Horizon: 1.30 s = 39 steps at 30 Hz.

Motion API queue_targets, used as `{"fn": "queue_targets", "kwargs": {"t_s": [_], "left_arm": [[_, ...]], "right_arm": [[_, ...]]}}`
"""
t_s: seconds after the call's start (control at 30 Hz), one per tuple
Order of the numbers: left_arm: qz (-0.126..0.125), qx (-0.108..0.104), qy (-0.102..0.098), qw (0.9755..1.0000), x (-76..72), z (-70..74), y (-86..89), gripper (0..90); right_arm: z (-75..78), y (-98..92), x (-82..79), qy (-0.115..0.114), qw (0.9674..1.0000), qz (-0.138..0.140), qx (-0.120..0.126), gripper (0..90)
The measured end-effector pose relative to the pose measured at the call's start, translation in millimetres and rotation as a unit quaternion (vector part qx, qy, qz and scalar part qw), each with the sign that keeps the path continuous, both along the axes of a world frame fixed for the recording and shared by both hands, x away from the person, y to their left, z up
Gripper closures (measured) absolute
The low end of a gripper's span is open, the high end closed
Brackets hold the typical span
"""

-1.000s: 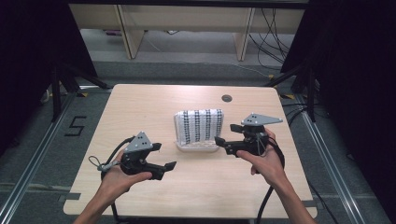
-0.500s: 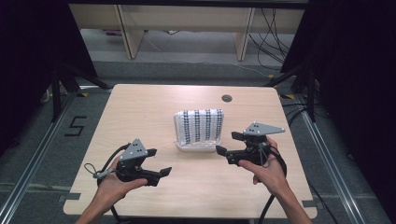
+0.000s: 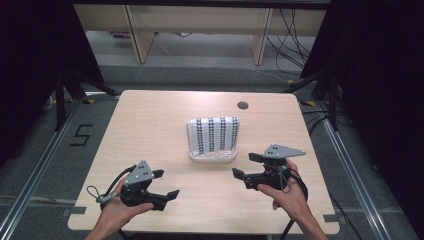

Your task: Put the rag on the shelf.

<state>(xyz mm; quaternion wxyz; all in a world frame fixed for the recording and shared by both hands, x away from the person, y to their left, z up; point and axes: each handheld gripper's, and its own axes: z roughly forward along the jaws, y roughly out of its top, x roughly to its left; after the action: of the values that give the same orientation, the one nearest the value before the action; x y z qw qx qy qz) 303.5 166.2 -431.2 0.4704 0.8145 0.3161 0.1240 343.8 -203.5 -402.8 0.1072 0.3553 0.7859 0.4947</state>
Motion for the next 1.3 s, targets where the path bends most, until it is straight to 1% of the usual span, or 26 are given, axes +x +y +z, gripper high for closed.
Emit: {"fn": "queue_targets", "kwargs": {"t_s": [0.03, 0.07, 0.1, 0.23, 0.27, 0.33, 0.37, 0.4, 0.47, 0.5, 0.53, 0.57, 0.7, 0.8, 0.83, 0.9, 0.93, 0.97, 1.0, 1.03, 1.07, 1.1, 1.13, 1.17, 1.2, 1.3], "left_arm": [[-0.001, -0.003, -0.001, 1.0, -0.6, -1.6, 0.3, 17.2], [0.003, -0.007, 0.0, 1.0, -2.1, -3.5, 0.2, 17.2], [-0.001, -0.004, 0.002, 1.0, -2.4, -4.9, 1.1, 17.1], [0.002, 0.004, 0.002, 1.0, -5.4, -10.6, 2.6, 16.9], [0.002, 0.005, 0.002, 1.0, -5.9, -11.8, 2.7, 16.9], [0.0, 0.008, 0.003, 1.0, -7.7, -14.5, 3.2, 16.9], [0.003, 0.003, 0.0, 1.0, -8.7, -16.5, 2.8, 16.9], [0.002, 0.008, -0.002, 1.0, -9.3, -17.3, 3.5, 16.9], [0.004, 0.003, -0.003, 1.0, -12.1, -19.9, 3.0, 16.9], [0.002, 0.014, -0.004, 0.9999, -13.2, -20.6, 4.2, 16.9], [0.003, 0.015, -0.003, 0.9999, -14.5, -21.8, 4.6, 16.9], [0.003, 0.015, -0.003, 0.9999, -15.9, -23.3, 5.1, 16.8], [0.005, 0.011, -0.004, 0.9999, -19.7, -31.2, 7.1, 16.8], [0.006, 0.017, -0.003, 0.9998, -21.6, -36.1, 8.3, 16.8], [0.004, 0.02, -0.003, 0.9998, -22.3, -37.5, 8.5, 16.8], [0.001, 0.036, -0.009, 0.9993, -23.9, -39.6, 9.8, 16.8], [0.003, 0.027, -0.005, 0.9996, -26.1, -41.3, 8.1, 16.8], [-0.001, 0.051, -0.005, 0.9987, -27.8, -41.2, 10.7, 16.8], [0.001, 0.029, -0.002, 0.9996, -29.3, -43.9, 8.6, 16.8], [0.004, 0.026, -0.003, 0.9996, -31.1, -46.7, 8.3, 16.8], [0.004, 0.029, -0.004, 0.9996, -32.1, -47.8, 8.5, 16.8], [0.005, 0.034, -0.004, 0.9994, -33.5, -50.2, 8.8, 16.8], [0.014, 0.022, -0.003, 0.9997, -35.4, -53.0, 6.5, 16.8], [0.01, 0.043, -0.009, 0.999, -36.2, -54.3, 7.9, 16.8], [0.014, 0.039, -0.008, 0.9991, -38.1, -57.4, 6.3, 16.8], [0.011, 0.029, -0.007, 0.9995, -40.0, -62.3, 5.7, 16.5]], "right_arm": [[-1.1, 0.5, -2.4, 0.017, 0.9998, -0.005, 0.001, 18.8], [-2.5, -1.1, -0.8, -0.003, 0.9999, -0.004, -0.009, 18.8], [-5.7, 0.3, -3.0, 0.014, 0.9999, -0.005, -0.002, 18.8], [-10.5, 0.8, -5.9, 0.023, 0.9997, -0.005, -0.003, 18.8], [-12.7, 0.1, -5.2, 0.011, 0.9999, 0.003, -0.006, 18.8], [-16.1, 0.6, -8.1, 0.016, 0.9998, 0.002, -0.013, 18.8], [-17.3, 0.3, -8.2, 0.009, 0.9998, 0.002, -0.017, 18.8], [-21.8, 1.9, -10.3, 0.012, 0.9999, 0.006, -0.009, 18.6], [-23.5, 0.9, -10.3, 0.006, 0.9998, 0.014, -0.013, 18.6], [-25.8, 1.6, -12.3, 0.012, 0.9998, 0.011, -0.009, 18.6], [-28.4, 0.6, -12.1, 0.001, 0.9998, 0.013, -0.017, 18.6], [-34.2, 1.6, -15.1, 0.012, 0.9997, 0.012, -0.018, 18.6], [-42.1, 2.2, -18.0, 0.02, 0.9994, 0.021, -0.021, 18.6], [-47.1, 3.7, -22.5, 0.032, 0.9989, 0.027, -0.021, 18.7], [-49.1, 2.8, -24.9, 0.024, 0.999, 0.022, -0.031, 18.7], [-50.1, 3.4, -26.7, 0.025, 0.9991, 0.019, -0.027, 18.7], [-51.2, 2.3, -27.0, 0.02, 0.999, 0.024, -0.032, 18.7], [-52.7, 1.2, -27.5, 0.018, 0.9989, 0.027, -0.034, 18.7], [-54.9, 1.1, -29.9, 0.022, 0.9991, 0.023, -0.027, 18.7], [-55.5, -0.2, -30.9, 0.025, 0.9988, 0.024, -0.033, 18.7], [-58.6, -1.6, -30.1, 0.027, 0.9985, 0.036, -0.031, 18.7], [-58.6, -2.6, -33.0, 0.028, 0.9987, 0.025, -0.035, 18.6], [-60.8, -3.9, -33.9, 0.024, 0.9988, 0.024, -0.035, 18.5], [-61.1, -5.1, -35.0, 0.026, 0.9986, 0.026, -0.038, 18.1], [-62.0, -4.6, -39.1, 0.043, 0.9985, 0.018, -0.027, 17.1], [-66.4, -8.8, -44.3, 0.034, 0.9985, 0.021, -0.038, 16.1]]}}
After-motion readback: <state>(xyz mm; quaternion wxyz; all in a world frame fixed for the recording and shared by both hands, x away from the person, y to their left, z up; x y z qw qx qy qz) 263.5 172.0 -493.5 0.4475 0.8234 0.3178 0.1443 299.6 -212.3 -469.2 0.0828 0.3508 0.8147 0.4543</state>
